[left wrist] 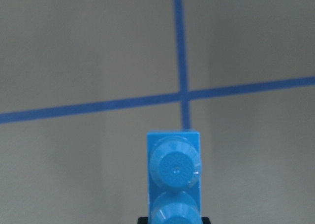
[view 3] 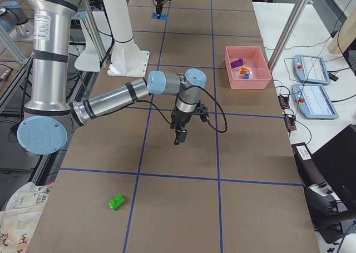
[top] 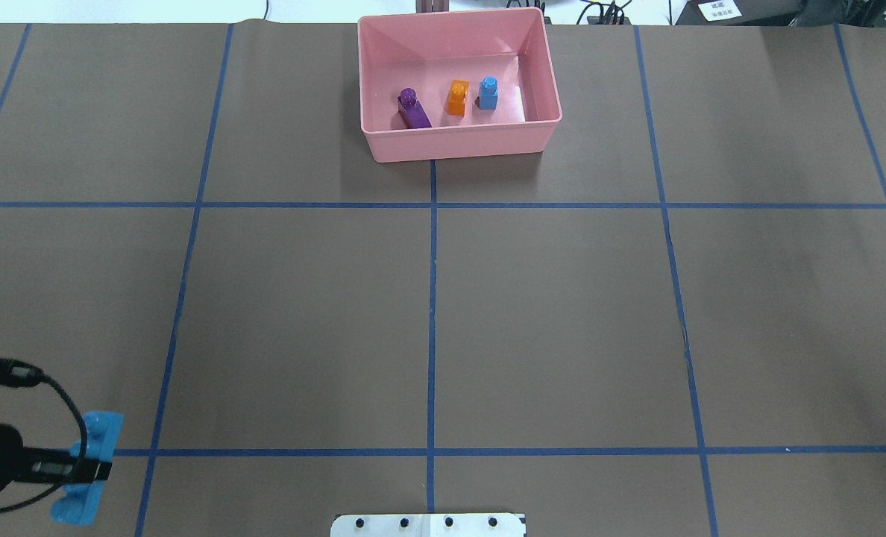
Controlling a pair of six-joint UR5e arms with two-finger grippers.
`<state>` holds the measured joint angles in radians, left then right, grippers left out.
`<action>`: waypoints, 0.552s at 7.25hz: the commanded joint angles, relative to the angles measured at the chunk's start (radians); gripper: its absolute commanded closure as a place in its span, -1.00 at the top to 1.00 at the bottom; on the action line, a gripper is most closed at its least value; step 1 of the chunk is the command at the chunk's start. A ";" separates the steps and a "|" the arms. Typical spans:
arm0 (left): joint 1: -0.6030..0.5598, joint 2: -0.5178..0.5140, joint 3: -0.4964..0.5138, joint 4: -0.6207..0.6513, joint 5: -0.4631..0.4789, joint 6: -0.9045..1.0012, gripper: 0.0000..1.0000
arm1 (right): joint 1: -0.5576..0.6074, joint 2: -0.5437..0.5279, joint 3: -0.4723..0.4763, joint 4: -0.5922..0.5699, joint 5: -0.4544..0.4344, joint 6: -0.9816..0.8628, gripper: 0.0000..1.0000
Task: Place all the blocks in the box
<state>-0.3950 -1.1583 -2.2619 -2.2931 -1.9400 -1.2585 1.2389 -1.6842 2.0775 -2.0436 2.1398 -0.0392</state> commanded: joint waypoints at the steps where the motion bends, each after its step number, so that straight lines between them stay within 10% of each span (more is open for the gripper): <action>1: -0.285 -0.329 0.088 0.192 -0.201 0.057 -1.00 | 0.001 -0.034 0.004 0.016 -0.001 -0.007 0.99; 4: -0.416 -0.730 0.201 0.499 -0.232 0.062 -1.00 | 0.002 -0.282 -0.127 0.493 -0.003 -0.128 0.99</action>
<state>-0.7573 -1.7373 -2.1079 -1.9055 -2.1561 -1.1991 1.2405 -1.8678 2.0138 -1.7509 2.1378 -0.1178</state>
